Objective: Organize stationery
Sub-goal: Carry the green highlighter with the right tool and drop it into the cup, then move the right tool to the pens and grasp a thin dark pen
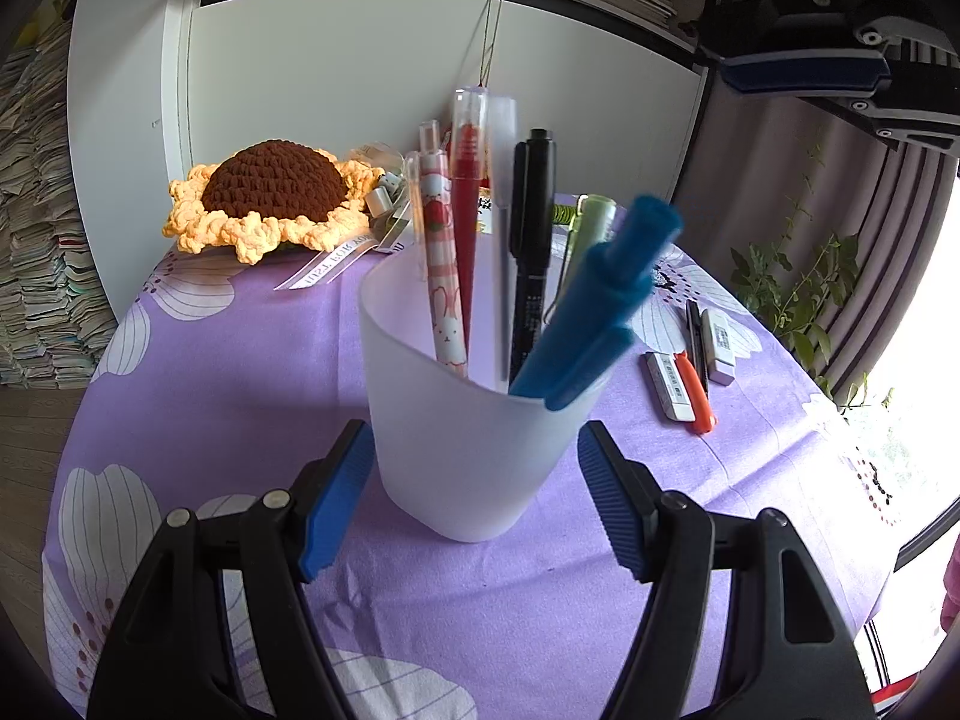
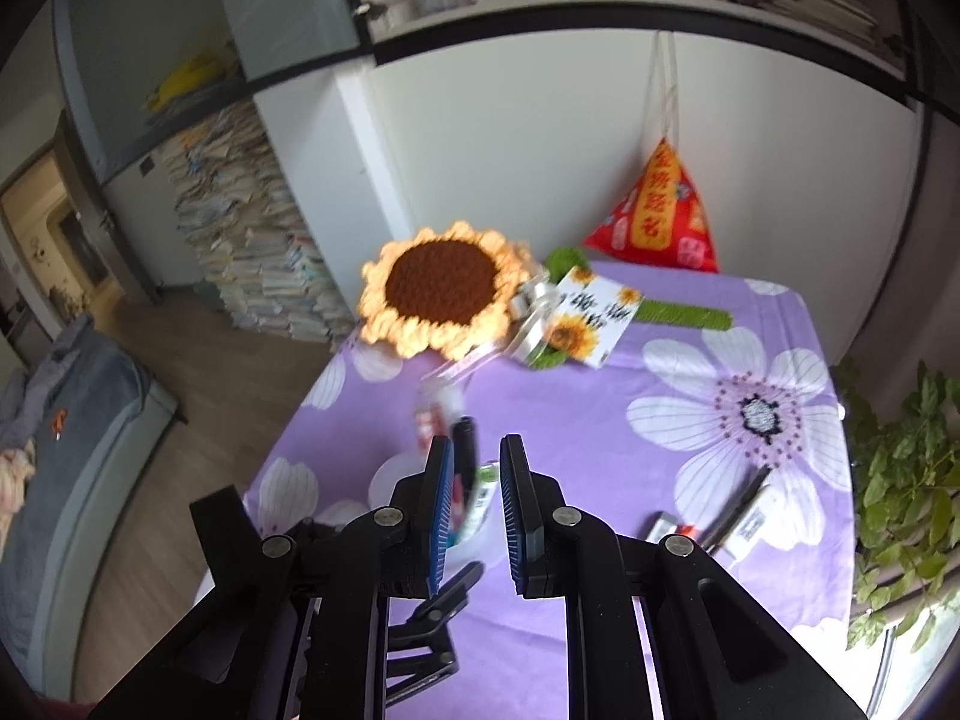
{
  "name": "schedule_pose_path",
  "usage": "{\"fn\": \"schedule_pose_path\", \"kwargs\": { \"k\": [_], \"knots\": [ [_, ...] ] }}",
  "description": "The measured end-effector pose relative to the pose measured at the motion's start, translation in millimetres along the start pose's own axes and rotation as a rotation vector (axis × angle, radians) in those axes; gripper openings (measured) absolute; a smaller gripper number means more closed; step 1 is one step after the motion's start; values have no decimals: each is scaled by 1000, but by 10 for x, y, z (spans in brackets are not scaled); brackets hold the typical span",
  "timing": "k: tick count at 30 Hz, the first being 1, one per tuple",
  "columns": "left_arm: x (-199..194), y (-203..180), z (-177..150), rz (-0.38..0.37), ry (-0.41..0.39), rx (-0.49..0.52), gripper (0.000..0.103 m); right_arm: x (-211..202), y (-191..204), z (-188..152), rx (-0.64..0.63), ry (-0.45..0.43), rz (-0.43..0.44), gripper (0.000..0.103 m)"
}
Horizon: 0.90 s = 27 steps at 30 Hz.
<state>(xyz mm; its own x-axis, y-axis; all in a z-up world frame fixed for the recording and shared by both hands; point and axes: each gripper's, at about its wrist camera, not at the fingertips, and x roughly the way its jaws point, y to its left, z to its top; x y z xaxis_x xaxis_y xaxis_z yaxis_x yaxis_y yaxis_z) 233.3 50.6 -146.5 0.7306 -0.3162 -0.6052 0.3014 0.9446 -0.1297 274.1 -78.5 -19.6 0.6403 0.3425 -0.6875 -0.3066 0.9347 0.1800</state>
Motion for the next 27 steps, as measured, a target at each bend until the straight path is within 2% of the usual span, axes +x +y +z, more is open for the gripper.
{"fn": "schedule_pose_path", "kwargs": {
  "k": [5,14,20,27],
  "knots": [
    [-1,-1,-1,0,0,0,69,-25,-291,41,77,-7,-69,16],
    [-5,-7,-4,0,0,0,69,158,-949,-9,239,56,-182,16],
    [-4,-6,-3,0,0,0,69,398,-1335,-93,315,128,-240,16],
    [-1,0,0,-1,1,0,69,863,-1792,-196,421,246,-310,16]
  ]
}}
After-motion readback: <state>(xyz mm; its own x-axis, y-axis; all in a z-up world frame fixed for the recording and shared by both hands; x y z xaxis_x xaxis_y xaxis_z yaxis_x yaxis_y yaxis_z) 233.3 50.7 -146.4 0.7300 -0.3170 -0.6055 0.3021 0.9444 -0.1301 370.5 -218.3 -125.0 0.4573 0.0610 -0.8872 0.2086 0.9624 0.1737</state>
